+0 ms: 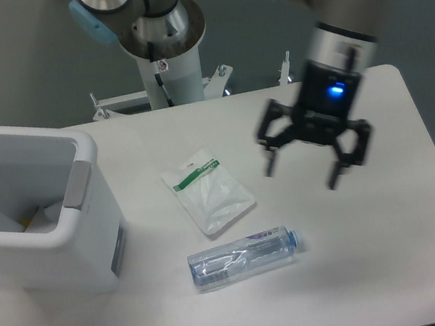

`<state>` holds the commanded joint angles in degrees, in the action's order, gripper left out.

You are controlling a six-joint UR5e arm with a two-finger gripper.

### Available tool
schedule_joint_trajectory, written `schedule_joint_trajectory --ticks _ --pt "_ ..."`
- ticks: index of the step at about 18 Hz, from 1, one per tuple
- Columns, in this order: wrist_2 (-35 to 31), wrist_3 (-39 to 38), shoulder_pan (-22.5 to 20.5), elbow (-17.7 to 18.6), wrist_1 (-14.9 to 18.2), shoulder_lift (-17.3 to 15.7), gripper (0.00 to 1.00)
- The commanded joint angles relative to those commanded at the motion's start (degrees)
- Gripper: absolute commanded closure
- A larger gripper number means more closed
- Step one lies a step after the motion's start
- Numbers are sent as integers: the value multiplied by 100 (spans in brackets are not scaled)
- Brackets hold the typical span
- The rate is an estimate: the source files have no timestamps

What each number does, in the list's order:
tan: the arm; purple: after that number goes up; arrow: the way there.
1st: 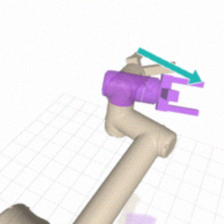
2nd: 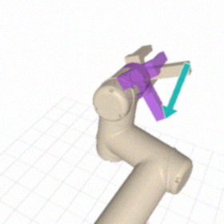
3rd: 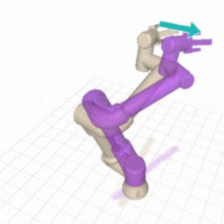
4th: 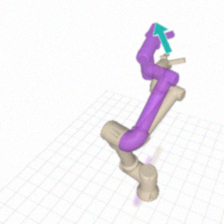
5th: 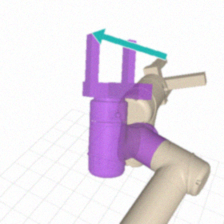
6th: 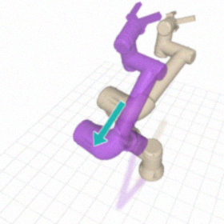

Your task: Open the trash can

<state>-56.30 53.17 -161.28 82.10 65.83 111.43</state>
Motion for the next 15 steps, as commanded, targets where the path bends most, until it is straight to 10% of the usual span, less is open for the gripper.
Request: schedule_joint_trajectory --ticks 7,15 --pt "-2417 385 88 -62 -281 441 0" --pt "-2975 1072 334 -18 -264 476 0"
